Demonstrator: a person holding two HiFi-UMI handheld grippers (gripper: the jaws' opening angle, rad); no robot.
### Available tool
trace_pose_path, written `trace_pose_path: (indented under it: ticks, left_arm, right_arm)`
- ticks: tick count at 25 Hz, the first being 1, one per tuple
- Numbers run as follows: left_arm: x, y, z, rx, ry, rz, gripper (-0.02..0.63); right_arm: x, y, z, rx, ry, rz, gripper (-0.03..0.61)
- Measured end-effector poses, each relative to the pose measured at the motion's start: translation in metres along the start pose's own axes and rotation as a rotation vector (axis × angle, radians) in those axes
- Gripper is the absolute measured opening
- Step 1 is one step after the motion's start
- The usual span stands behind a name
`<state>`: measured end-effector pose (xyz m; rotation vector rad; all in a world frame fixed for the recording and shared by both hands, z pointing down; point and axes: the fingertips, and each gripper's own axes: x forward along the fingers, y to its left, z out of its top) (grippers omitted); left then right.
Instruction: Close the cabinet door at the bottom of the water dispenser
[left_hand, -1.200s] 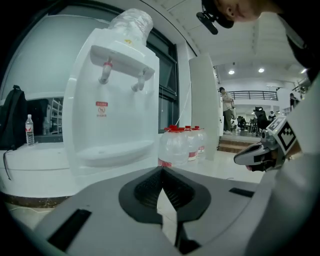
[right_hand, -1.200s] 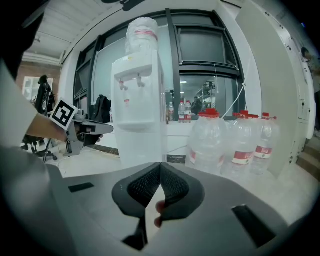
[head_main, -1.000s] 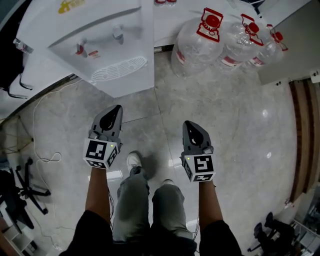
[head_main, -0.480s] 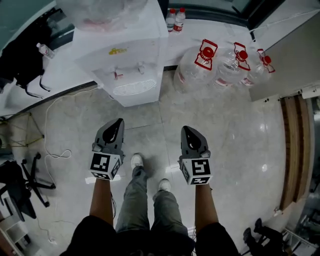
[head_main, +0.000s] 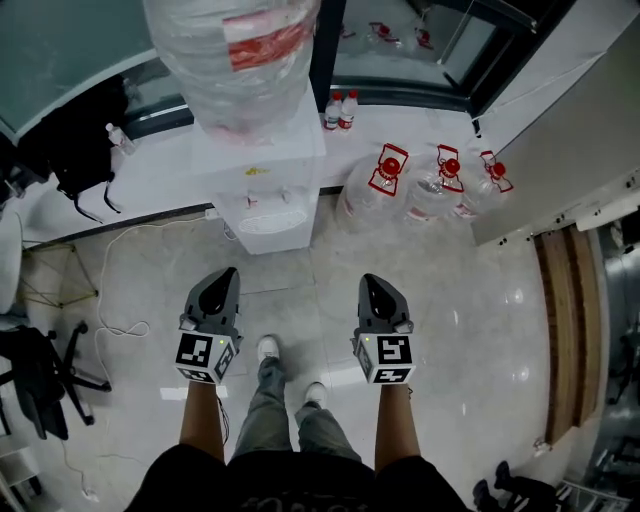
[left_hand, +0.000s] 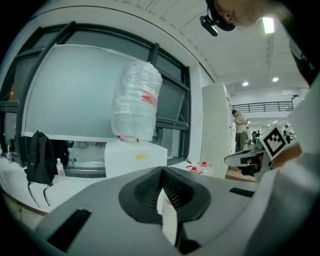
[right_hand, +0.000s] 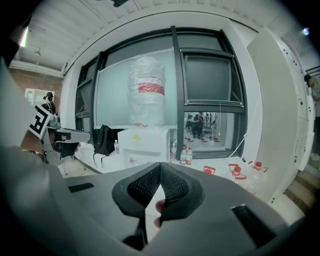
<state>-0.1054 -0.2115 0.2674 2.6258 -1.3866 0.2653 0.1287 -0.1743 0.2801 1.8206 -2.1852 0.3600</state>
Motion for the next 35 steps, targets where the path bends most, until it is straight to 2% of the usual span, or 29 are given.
trace_pose_path:
  ticks: [6, 11, 17, 28, 35]
  left_arm:
    - [-0.039, -0.010, 0.054, -0.008, -0.037, 0.042, 0.014]
    - [-0.062, -0.019, 0.089, -0.020, -0.075, 0.082, 0.014]
    - [-0.102, -0.027, 0.108, -0.012, -0.093, 0.123, 0.014]
    - [-0.149, -0.051, 0.143, 0.015, -0.132, 0.148, 0.014]
    - [-0.174, -0.068, 0.150, 0.023, -0.146, 0.152, 0.014]
  right_arm:
    - [-0.043, 0.033, 0.052, -0.039, -0.026, 0.054, 0.012]
    - [-0.068, 0.028, 0.068, -0.023, -0.021, 0.057, 0.012]
    - [-0.103, 0.029, 0.081, -0.061, -0.039, 0.049, 0.012]
    - [-0.144, 0.038, 0.106, -0.088, -0.114, 0.086, 0.012]
    - [-0.172, 0.038, 0.112, -0.103, -0.137, 0.087, 0.012]
